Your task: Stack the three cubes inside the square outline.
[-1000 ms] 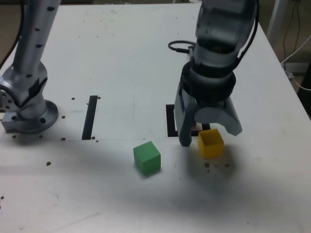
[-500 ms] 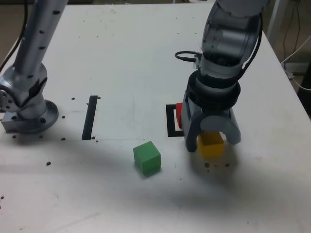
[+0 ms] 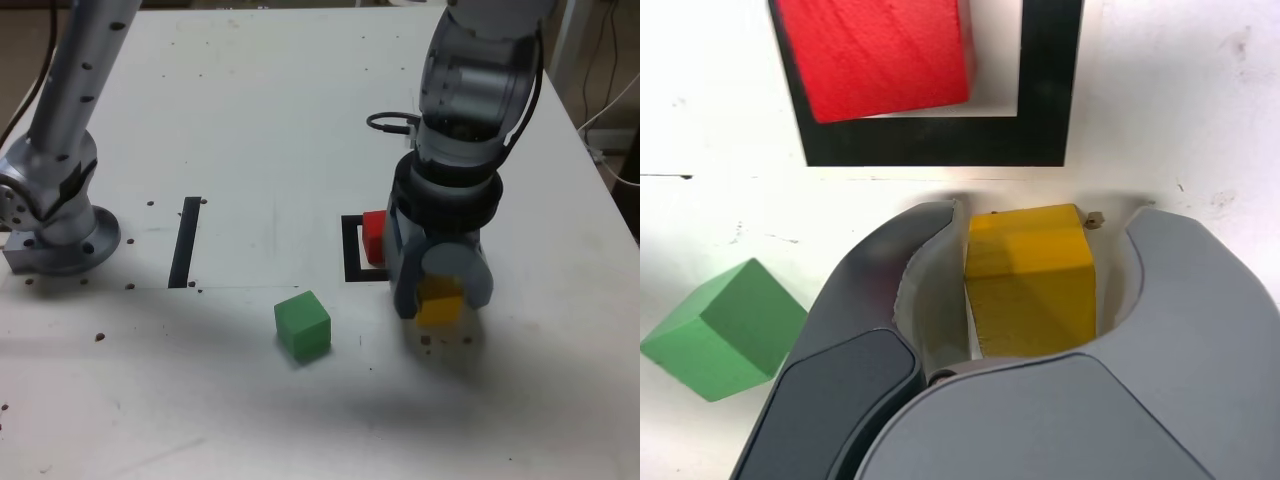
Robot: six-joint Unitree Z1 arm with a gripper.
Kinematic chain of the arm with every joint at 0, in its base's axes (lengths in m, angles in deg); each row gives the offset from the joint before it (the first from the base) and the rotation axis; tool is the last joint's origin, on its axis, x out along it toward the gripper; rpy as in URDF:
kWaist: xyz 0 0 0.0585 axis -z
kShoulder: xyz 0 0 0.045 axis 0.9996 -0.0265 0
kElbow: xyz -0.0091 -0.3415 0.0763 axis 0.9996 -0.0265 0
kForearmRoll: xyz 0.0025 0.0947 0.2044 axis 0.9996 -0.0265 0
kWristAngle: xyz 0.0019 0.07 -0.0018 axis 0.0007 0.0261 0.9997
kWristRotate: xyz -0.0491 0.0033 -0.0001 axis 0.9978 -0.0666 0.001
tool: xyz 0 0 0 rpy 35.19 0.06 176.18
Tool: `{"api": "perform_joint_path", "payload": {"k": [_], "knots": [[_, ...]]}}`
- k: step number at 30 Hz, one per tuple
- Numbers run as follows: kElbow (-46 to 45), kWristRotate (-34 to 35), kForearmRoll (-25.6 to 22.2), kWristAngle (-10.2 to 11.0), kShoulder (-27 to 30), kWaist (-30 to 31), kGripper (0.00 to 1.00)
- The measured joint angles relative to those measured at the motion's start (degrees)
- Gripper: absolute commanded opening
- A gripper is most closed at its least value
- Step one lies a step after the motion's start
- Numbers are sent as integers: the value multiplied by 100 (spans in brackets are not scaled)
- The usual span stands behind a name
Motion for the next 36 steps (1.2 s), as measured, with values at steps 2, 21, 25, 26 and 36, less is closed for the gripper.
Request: {"api": "perform_joint_path", "payload": {"k": [2,21,25,26,36], "knots": [[-11,-28,76,0,2,-2,22],[-121,-53,-472,296,1110,-8,11],[-105,-108,-738,421,1478,-71,12],[-111,-142,-781,433,1518,-104,12],[-589,-602,-816,438,1514,-642,12]]}}
